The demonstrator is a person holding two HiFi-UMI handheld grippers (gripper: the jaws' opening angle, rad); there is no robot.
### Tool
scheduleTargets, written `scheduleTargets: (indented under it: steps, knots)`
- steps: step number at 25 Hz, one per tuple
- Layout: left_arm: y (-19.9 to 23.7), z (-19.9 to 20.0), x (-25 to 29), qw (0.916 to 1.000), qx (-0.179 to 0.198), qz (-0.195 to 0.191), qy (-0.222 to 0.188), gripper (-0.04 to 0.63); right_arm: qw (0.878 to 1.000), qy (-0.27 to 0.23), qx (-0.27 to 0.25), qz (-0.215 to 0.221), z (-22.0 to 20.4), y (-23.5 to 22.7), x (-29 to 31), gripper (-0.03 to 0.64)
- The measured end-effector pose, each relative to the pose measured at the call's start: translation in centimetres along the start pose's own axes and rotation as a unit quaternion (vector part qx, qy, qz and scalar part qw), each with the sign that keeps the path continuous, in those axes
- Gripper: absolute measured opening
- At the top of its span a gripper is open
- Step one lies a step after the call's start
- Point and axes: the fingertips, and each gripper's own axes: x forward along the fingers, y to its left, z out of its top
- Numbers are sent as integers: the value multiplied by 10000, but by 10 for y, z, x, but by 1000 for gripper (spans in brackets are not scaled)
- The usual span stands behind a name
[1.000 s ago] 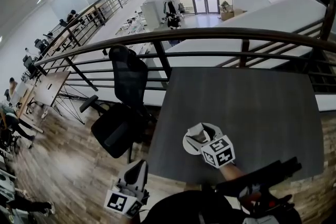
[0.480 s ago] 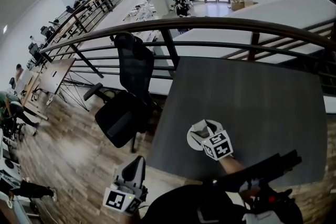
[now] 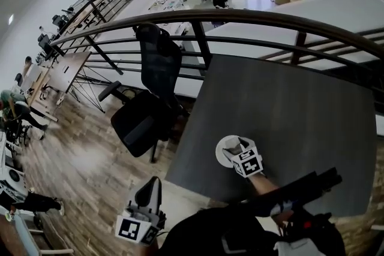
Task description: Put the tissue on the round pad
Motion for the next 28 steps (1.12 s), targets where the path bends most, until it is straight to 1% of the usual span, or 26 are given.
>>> scheduleTargets:
  steps: [2, 4, 5, 6, 9, 10, 13, 17, 21, 23, 26, 28]
  knots:
    - [-2, 8, -1, 9999, -24, 37, -143, 5, 10000, 69, -27, 11, -7, -2, 7, 328]
    - [-8, 22, 1, 9992, -69, -35, -380, 5, 9999, 132, -31, 14, -10, -3, 10, 328]
    - [-10, 24, 0, 9992, -73, -30, -401, 5, 9998, 172, -35, 18, -12, -3, 11, 328]
    - [-9, 21, -3, 9994, -61, 10, -339, 5, 9997, 221, -27, 60, -15, -2, 12, 328]
    - [-1, 1, -14, 9997, 40, 236, 30, 5, 9989, 389, 15, 262, -26, 7, 19, 328]
    - [-1, -1, -16, 9996, 21, 271, 35, 5, 9986, 446, 6, 273, -30, 8, 21, 328]
    - [-7, 10, -19, 9995, -166, 225, -175, 5, 9978, 624, 13, 223, -40, 4, 26, 328]
    - [6, -3, -32, 9987, -99, 490, 94, 5, 9966, 805, 41, 177, -48, 2, 33, 328]
    - [6, -5, -31, 9985, -97, 519, 168, 5, 9957, 913, -10, 167, -50, 0, 39, 328]
    - [5, -5, -29, 9988, -44, 465, 140, 5, 9940, 1071, -135, 172, -56, -1, 44, 328]
    - [2, -2, -26, 9992, -30, 387, 95, 5, 9889, 1407, -463, 70, -69, -1, 49, 328]
    - [2, -1, -26, 9993, -14, 374, 66, 5, 9884, 1429, -518, 2, -70, -2, 51, 328]
